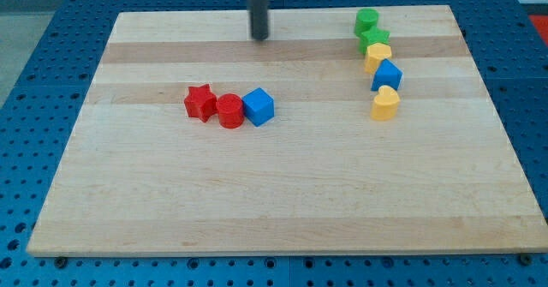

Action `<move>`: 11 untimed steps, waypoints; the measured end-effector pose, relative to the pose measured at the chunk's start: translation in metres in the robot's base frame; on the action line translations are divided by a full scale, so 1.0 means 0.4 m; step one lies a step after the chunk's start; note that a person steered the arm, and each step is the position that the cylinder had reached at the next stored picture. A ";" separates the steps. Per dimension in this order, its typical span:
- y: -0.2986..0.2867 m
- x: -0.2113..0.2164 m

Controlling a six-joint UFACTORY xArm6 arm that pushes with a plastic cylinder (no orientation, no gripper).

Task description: Move the red star towards the left

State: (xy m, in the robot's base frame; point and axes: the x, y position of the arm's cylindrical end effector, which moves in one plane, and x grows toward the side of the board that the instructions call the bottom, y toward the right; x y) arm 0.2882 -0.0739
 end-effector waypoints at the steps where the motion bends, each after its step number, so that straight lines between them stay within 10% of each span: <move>1: -0.095 0.173; 11: 0.186 0.430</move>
